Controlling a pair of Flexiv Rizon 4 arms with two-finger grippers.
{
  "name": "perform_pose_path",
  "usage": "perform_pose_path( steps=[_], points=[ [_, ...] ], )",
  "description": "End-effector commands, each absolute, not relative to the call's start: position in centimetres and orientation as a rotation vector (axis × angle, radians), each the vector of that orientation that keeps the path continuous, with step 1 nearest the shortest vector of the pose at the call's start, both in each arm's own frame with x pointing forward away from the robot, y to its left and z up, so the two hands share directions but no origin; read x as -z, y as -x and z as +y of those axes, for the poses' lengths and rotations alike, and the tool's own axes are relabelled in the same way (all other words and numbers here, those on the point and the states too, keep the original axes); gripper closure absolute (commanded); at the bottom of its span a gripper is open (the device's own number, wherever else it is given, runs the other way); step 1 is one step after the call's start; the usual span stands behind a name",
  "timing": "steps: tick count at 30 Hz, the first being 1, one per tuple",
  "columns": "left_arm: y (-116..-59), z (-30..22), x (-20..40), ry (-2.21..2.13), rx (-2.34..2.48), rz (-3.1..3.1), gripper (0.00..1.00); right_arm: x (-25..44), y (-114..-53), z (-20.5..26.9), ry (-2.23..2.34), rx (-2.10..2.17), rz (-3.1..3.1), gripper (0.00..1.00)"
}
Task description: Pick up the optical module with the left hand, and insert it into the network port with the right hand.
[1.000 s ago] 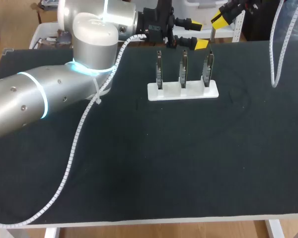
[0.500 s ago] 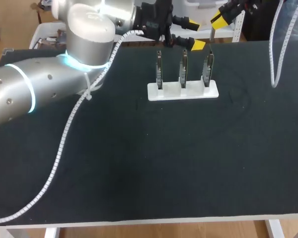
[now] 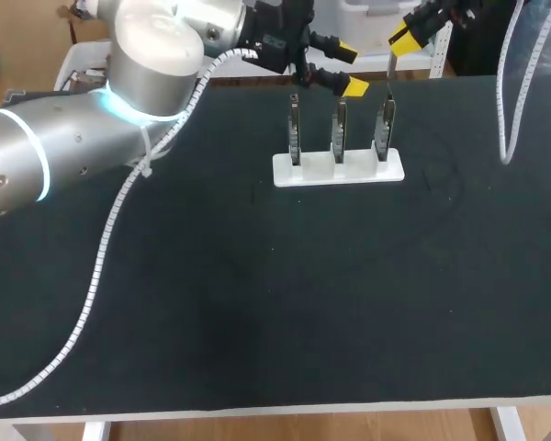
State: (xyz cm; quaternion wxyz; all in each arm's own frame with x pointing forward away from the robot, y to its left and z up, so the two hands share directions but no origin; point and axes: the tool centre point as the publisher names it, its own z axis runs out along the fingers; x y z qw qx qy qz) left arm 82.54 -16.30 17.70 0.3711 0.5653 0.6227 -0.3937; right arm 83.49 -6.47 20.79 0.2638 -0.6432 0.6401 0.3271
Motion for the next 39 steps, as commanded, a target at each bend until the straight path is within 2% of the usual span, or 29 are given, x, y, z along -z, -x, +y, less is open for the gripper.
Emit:
perform_pose_path(
  steps=[1, 39],
  points=[
    [-82.58, -16.09, -17.84, -1.453, 1.006, 1.609, 0.00, -20.90, -84.30, -6.55, 2.125, -1.582, 1.532, 1.00],
    [-82.21, -16.32, -17.02, -1.502, 1.013, 1.676, 0.00, -20.87, -84.34, -6.77, 2.120, -1.577, 1.538, 1.00]
  ],
)
